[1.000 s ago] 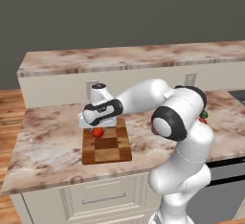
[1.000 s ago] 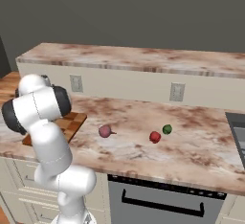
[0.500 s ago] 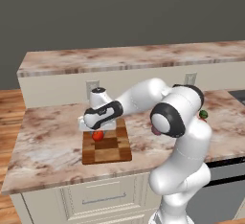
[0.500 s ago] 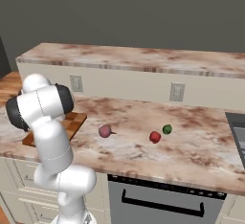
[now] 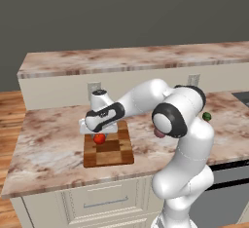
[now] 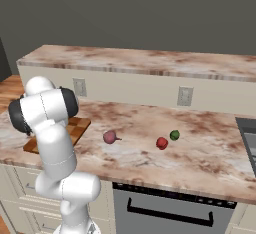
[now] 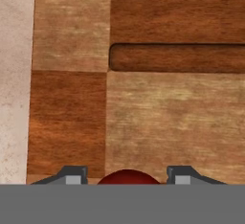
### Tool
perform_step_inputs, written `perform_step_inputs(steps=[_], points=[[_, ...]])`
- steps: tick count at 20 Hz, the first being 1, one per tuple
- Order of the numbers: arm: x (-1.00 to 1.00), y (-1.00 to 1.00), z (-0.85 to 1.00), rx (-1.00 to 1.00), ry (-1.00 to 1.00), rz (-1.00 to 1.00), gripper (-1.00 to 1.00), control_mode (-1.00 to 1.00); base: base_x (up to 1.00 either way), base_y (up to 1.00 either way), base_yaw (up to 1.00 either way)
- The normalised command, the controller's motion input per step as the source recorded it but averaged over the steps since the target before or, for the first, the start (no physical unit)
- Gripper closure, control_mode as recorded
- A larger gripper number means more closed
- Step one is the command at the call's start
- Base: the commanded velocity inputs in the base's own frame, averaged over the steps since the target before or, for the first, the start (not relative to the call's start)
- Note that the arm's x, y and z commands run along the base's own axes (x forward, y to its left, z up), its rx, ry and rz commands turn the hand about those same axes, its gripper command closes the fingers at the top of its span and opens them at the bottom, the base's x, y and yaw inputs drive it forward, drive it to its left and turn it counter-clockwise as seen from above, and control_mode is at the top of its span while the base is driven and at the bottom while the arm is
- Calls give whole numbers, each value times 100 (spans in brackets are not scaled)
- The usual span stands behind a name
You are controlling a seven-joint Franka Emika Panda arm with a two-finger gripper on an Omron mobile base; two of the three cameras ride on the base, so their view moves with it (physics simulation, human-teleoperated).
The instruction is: Place the avocado, onion, tomato, and bell pepper on the cutting board.
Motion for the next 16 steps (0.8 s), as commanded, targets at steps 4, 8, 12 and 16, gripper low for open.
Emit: perform_step_inputs(steps=[4, 8, 12, 16], points=[[0, 0, -1, 0, 0, -4, -100, -100, 0, 0, 0], [0, 0, 3, 0, -5, -3, -100, -100, 0, 0, 0], [0, -1, 13, 0, -13, -4, -100, -100, 0, 0, 0], [0, -4, 22, 0, -14, -4, -100, -100, 0, 0, 0]])
